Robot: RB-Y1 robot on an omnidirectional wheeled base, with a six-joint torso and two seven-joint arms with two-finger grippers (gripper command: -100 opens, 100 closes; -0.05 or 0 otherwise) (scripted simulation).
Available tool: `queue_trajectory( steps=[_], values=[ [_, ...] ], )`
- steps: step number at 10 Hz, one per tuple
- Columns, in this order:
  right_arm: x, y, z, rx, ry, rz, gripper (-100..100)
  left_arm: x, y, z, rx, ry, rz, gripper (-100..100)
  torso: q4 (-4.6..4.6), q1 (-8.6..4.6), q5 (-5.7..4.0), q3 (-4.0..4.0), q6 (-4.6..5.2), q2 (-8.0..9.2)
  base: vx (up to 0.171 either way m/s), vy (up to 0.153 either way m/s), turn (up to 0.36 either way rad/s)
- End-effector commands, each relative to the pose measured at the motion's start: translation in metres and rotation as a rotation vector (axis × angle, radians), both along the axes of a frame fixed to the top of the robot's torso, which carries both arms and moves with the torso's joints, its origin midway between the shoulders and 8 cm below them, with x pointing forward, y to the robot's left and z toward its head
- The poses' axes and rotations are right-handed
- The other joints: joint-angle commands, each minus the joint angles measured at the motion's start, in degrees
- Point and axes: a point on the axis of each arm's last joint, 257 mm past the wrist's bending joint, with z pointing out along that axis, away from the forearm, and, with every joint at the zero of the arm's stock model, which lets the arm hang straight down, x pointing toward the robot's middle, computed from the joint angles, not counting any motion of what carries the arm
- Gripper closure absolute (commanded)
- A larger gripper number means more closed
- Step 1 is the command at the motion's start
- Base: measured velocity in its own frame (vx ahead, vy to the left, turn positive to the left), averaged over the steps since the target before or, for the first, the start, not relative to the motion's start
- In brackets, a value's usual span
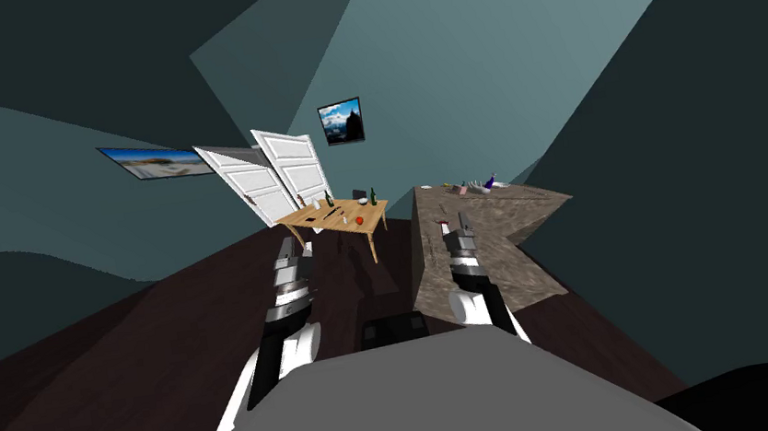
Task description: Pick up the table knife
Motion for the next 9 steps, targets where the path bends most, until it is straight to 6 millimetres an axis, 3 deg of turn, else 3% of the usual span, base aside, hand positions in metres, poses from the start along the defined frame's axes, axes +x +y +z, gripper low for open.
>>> queue_trajectory(
  steps=[1,4,9],
  values=[
    [0.003,0.003,-0.004,-0.028,0.021,0.029,-100,0.0,0.0,0.0,0.0,0.0,0.0,0,0.0,0.0,0.0,0.0,0.0,0.0,0.009,0.013,-0.031],
    [0.013,0.004,-0.017,-0.049,0.085,0.089,-100,0.0,0.0,0.0,0.0,0.0,0.0,0,-0.03,0.12,0.02,-0.07,0.0,-0.12,0.033,0.04,-0.059],
    [0.03,-0.001,-0.045,0.006,0.203,0.159,-100,0.0,0.0,0.0,0.0,0.0,0.0,0,-0.06,0.38,0.08,-0.15,0.0,-0.26,0.057,0.086,-0.083]
  ],
)
